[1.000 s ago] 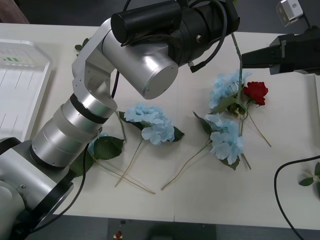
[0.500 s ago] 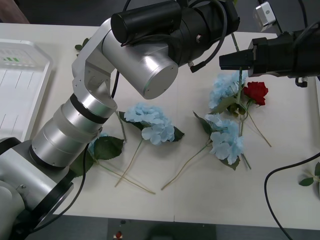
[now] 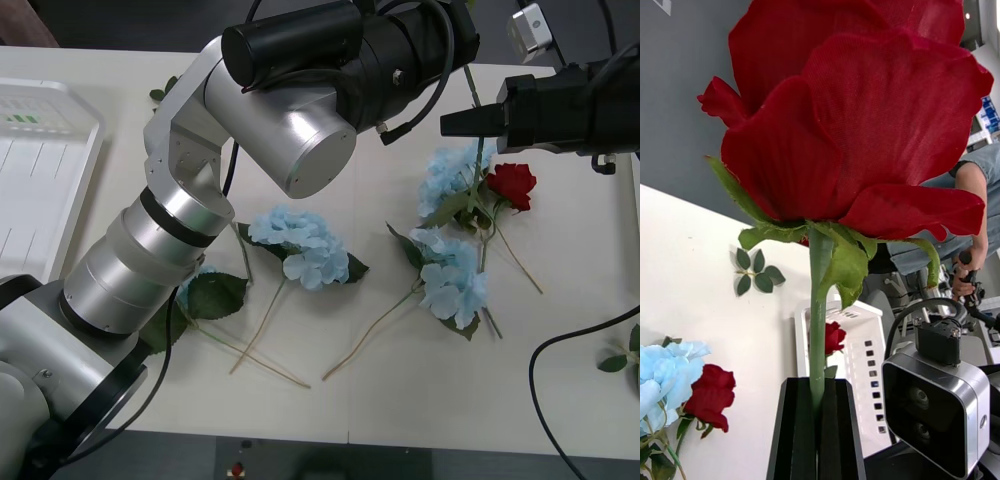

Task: Put the red flowers into the right box and the blue flowers into the left box

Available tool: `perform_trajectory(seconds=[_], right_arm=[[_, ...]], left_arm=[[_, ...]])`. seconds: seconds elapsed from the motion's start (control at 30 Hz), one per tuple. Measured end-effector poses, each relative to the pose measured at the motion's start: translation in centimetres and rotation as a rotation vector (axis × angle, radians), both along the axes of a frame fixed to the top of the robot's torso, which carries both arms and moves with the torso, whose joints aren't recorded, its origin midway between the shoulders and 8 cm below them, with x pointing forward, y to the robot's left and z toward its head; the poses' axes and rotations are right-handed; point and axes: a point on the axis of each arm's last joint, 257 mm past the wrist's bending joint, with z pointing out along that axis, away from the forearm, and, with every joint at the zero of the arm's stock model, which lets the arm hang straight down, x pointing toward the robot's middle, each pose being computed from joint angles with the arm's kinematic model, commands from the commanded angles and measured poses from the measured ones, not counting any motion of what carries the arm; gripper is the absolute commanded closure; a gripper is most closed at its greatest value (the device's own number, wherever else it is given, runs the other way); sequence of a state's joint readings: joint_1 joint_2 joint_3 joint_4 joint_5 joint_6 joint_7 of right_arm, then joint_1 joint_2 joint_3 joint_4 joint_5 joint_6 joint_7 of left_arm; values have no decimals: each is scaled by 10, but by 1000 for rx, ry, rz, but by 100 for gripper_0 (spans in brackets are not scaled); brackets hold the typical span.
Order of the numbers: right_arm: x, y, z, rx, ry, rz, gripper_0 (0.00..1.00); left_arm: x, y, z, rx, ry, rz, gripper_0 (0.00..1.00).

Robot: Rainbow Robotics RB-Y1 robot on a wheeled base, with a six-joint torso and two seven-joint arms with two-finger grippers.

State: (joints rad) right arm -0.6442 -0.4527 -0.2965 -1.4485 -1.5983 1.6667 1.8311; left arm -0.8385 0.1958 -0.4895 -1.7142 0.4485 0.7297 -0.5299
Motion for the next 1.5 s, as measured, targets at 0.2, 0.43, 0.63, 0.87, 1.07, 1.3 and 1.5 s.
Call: perform_trajectory(seconds=[0.2, 0.43, 0.63, 0.87, 1.07, 1.3, 1.5], right_arm=[[0, 0, 0, 1, -1, -1, 100], [3, -6, 5, 14, -9, -16, 100], [2, -10, 7, 15, -11, -19, 100], [-5, -44, 9, -45, -16, -30, 100], [-5, -102, 7, -106, -11, -132, 100], [-1, -201, -21, -293, 65, -345, 100], [5, -305, -42, -361, 221, -584, 100]], left_arm=[[0, 0, 0, 0, 0, 0, 0], [0, 0, 0, 0, 0, 0, 0], [0, 0, 0, 0, 0, 0, 0], [0, 0, 0, 0, 0, 0, 0], [10, 18, -6, 30, 0, 26, 0], [3, 102, -10, 166, 130, 64, 0], [-11, 185, 1, 176, 212, 88, 0]])
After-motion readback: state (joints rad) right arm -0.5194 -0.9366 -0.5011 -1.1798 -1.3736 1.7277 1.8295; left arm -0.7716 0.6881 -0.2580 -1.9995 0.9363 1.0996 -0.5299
